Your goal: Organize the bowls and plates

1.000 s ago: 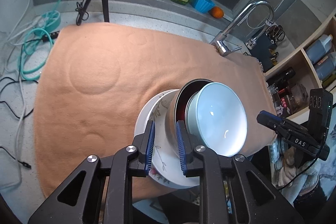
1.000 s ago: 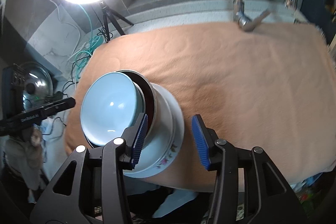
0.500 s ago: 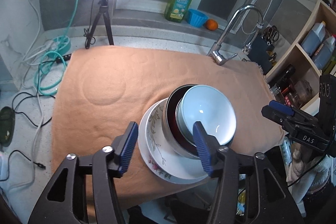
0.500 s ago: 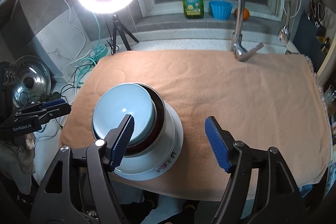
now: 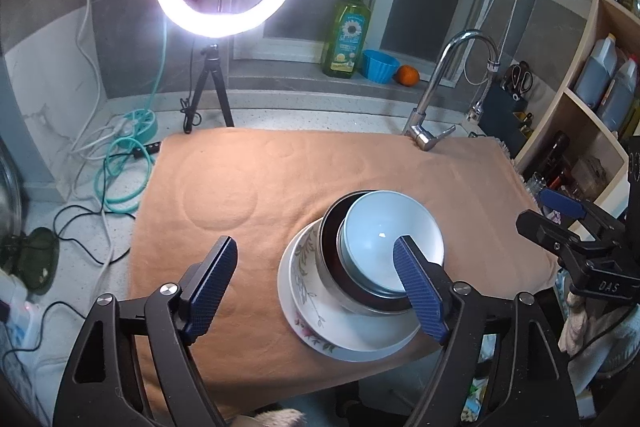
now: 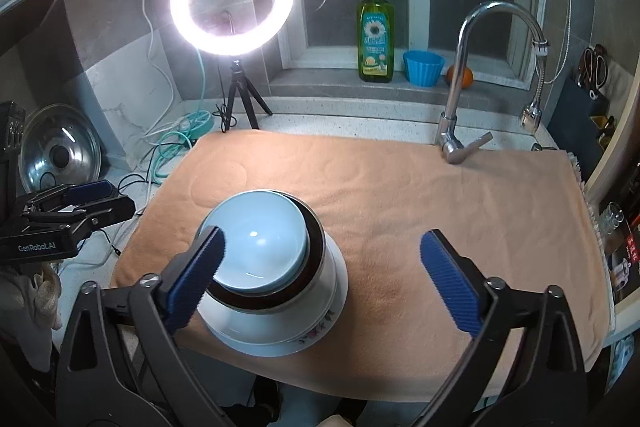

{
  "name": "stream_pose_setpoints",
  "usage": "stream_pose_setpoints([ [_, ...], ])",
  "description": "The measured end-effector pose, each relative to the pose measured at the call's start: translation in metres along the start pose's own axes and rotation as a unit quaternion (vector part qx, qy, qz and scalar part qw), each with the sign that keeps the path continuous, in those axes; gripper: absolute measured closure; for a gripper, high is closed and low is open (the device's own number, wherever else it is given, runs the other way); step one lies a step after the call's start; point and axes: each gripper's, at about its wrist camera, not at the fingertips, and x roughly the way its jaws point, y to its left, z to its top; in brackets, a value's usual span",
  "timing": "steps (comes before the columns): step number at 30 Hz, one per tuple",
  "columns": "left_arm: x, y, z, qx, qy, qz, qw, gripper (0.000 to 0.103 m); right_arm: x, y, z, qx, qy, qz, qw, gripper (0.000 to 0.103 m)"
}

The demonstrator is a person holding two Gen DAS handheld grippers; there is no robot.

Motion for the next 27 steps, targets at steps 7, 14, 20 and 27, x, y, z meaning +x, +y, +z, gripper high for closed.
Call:
stream_pose_setpoints([
  [7, -0.0039, -0.0041, 0.0001, 0.001, -0.006, 0.009, 0.9999, 0.022, -0.0047, 0.004, -0.0004, 0.003, -0.006, 0.001, 1.0, 0.0],
  [14, -0.0068, -0.0063, -0.0002, 0.002, -0.011, 0.016, 0.9998, 0.022, -0.007, 0.003, 0.0013, 0.008, -0.012, 0.001, 1.0, 0.0],
  [20, -0.0087, -0.0052, 0.0005, 0.002, -0.016, 0.02, 0.9997, 0.022, -0.0074, 0.0034, 0.0022, 0.006, -0.009, 0.0, 1.0, 0.0],
  [27, -0.009, -0.0058, 0.0016, 0.004, -0.018, 0.023, 0.9996, 0.022, -0.007, 0.0029, 0.0045, 0.004, -0.012, 0.0, 1.0, 0.0],
])
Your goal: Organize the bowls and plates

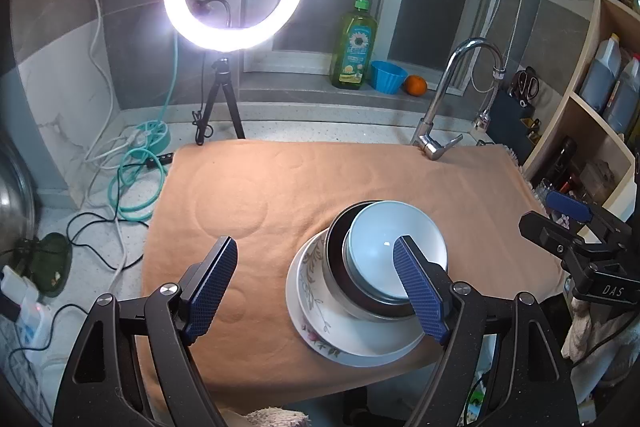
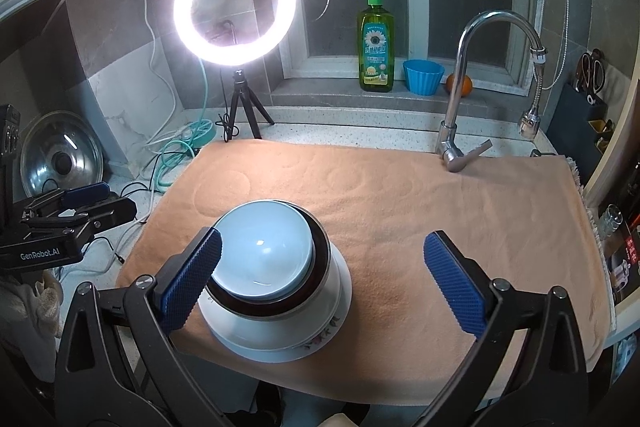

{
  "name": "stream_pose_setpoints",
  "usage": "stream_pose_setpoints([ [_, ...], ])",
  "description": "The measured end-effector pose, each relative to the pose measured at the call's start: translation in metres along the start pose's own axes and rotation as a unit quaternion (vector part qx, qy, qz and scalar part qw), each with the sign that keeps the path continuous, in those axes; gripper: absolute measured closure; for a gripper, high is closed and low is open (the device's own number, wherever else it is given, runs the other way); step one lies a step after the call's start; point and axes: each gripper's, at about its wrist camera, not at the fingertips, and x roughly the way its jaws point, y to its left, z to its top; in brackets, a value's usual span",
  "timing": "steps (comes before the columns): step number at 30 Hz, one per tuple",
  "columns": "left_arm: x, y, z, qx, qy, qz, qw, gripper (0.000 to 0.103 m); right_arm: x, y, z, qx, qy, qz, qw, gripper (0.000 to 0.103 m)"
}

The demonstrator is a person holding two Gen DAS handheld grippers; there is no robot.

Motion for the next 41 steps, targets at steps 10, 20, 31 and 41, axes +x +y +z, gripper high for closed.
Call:
stream_pose_setpoints([
  [10, 0.0002, -0.0001, 0.0011, 0.002, -0.001, 0.001, 1.0, 0.022, 0.0013, -0.0016, 0.0017, 0.001, 0.002, 0.0, 1.0, 0.0],
  [20, 0.0015, -0.0023, 0.0035, 0.004, -0.001, 0.001, 1.0, 0.022, 0.0027, -0.004, 0.0022, 0.0, 0.003, 0.001, 1.0, 0.0],
  [31, 0.0027, -0.0027, 0.0043, 0.004, -0.002, 0.004, 1.0, 0.022, 0.0031, -0.0031, 0.0024, -0.001, 0.003, -0.001, 1.0, 0.0],
  [41, 0.0073, -0.0029, 0.0056, 0.016, -0.014, 0.008, 0.9997, 0.022, 0.0056, -0.0047, 0.0007, -0.002, 0.006, -0.001, 1.0, 0.0],
])
